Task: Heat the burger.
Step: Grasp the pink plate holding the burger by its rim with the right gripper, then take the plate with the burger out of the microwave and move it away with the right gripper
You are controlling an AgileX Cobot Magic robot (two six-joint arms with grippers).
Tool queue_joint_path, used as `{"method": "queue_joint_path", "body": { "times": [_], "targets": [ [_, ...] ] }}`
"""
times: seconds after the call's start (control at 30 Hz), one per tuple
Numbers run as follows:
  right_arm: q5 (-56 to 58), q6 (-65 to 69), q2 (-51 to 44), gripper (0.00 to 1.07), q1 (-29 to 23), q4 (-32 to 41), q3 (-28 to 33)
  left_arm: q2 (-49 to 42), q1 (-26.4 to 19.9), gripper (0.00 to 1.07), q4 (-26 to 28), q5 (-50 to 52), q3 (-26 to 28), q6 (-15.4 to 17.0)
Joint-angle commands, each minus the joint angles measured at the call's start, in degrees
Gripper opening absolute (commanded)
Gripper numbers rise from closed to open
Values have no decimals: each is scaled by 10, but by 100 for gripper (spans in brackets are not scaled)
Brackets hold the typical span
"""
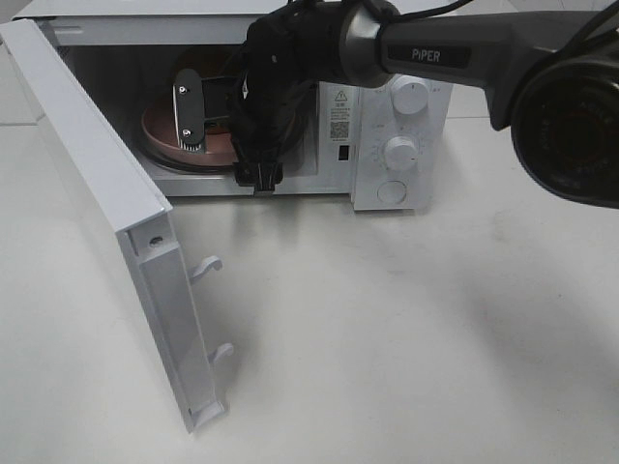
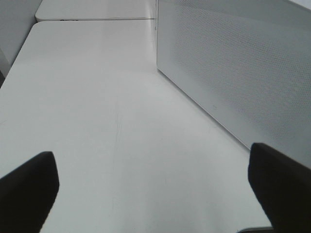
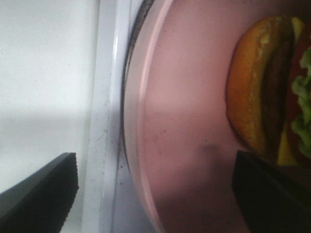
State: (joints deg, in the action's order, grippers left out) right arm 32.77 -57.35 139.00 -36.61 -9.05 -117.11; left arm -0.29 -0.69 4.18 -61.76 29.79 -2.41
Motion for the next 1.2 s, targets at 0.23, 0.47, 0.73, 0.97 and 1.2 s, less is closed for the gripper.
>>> {"method": "queue_joint_path", "body": {
  "times": [0.23, 0.47, 0.73, 0.97, 1.2],
  "targets": [
    [-2, -32, 25, 67, -1, 38, -8, -5, -2, 98, -1, 5, -2, 3],
    [-3, -41, 25, 14, -1, 26, -25, -5, -2, 98, -1, 5, -2, 3],
    [-4, -45, 25, 0, -1, 26, -25, -5, -2, 98, -1, 5, -2, 3],
    [0, -46, 25, 0, -1, 26, -25, -5, -2, 98, -1, 5, -2, 3],
    [1, -54, 16, 0, -2, 17, -23, -5, -2, 98, -1, 5, -2, 3]
  ]
}}
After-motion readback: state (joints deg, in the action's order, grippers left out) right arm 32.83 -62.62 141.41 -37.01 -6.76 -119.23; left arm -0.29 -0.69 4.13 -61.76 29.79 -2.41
